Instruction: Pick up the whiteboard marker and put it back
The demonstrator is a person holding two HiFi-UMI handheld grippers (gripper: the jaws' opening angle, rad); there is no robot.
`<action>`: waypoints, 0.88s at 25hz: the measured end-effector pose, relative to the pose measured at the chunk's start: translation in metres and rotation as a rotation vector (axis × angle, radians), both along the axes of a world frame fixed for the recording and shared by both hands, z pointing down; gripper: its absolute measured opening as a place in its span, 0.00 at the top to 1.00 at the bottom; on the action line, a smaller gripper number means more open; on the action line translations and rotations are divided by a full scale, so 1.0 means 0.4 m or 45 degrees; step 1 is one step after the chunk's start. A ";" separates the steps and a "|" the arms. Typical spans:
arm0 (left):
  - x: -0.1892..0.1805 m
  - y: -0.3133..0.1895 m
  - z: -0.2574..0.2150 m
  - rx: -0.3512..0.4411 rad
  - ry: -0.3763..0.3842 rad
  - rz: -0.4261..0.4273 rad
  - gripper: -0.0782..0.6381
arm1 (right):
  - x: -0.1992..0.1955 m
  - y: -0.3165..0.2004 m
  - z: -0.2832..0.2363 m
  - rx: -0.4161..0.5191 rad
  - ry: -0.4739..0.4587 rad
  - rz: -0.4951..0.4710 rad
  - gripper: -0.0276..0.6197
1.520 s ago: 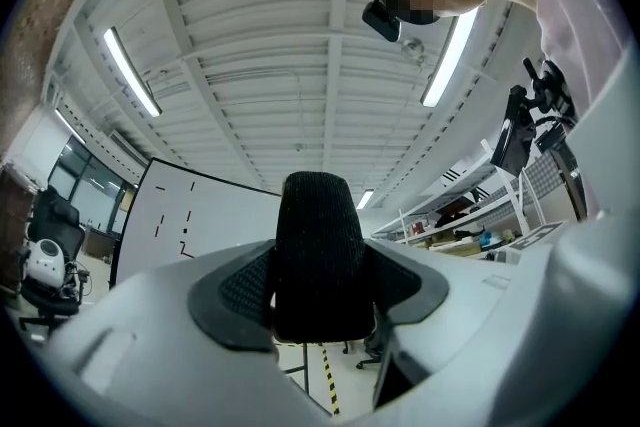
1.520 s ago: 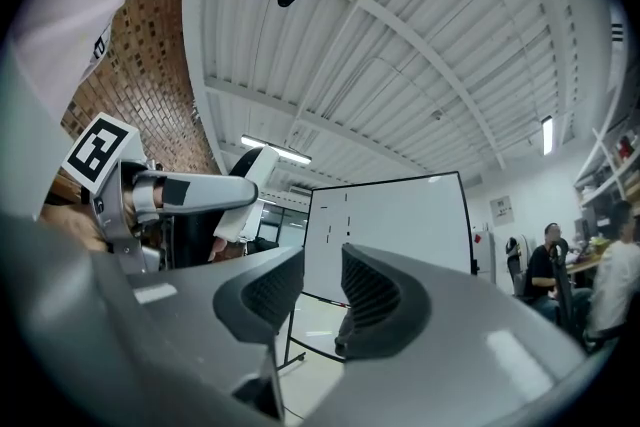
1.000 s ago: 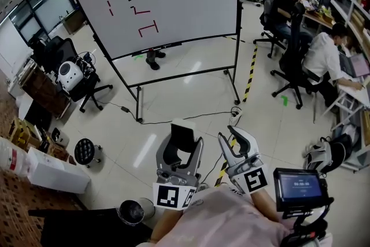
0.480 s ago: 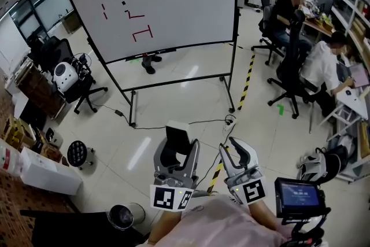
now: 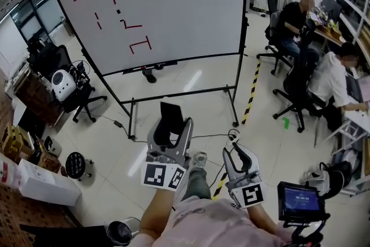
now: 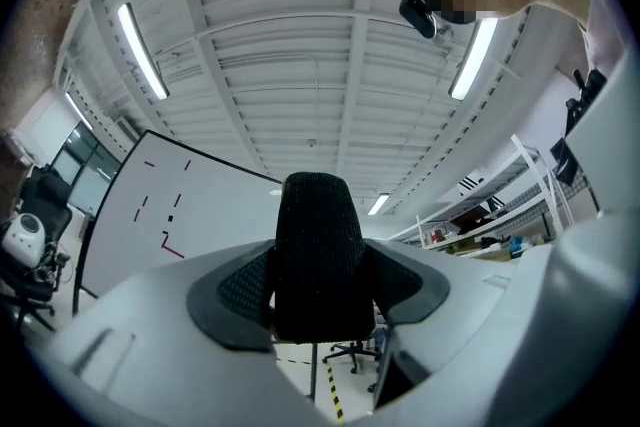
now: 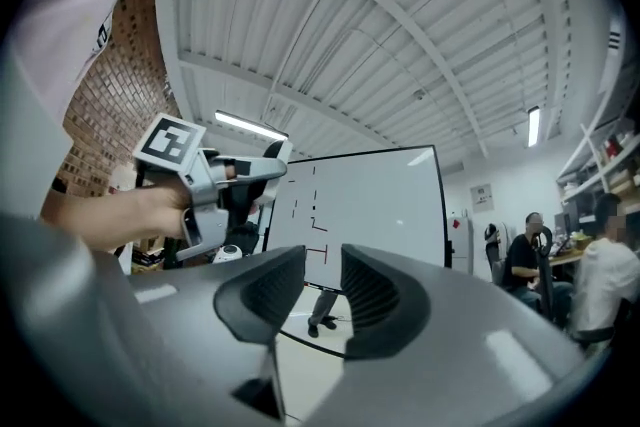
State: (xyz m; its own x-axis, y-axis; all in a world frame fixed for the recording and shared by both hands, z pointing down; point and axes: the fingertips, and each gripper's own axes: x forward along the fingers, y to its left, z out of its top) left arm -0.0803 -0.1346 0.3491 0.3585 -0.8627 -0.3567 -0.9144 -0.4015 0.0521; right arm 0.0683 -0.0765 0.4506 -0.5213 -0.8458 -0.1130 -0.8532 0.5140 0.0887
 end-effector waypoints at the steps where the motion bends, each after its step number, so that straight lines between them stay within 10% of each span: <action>1: -0.014 -0.094 -0.006 0.013 -0.009 0.004 0.51 | -0.001 -0.060 0.012 0.005 0.017 0.021 0.80; 10: -0.178 -1.110 -0.165 0.062 -0.201 -0.009 0.51 | -0.073 -0.726 0.037 -0.031 0.051 0.222 0.80; 14: -0.270 -1.483 -0.248 0.098 -0.351 -0.236 0.51 | -0.112 -0.949 0.006 -0.042 0.114 0.264 0.80; 22: -0.328 -1.751 -0.272 0.097 -0.479 -0.383 0.51 | -0.150 -1.189 0.020 -0.117 0.145 0.271 0.80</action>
State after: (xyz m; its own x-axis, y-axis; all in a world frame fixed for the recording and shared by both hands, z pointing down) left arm -0.2114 -0.8351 0.2405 0.2132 -0.9244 -0.3164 -0.9402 -0.1061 -0.3238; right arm 0.0083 -0.5520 0.4585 -0.3352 -0.9419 0.0186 -0.9303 0.3341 0.1517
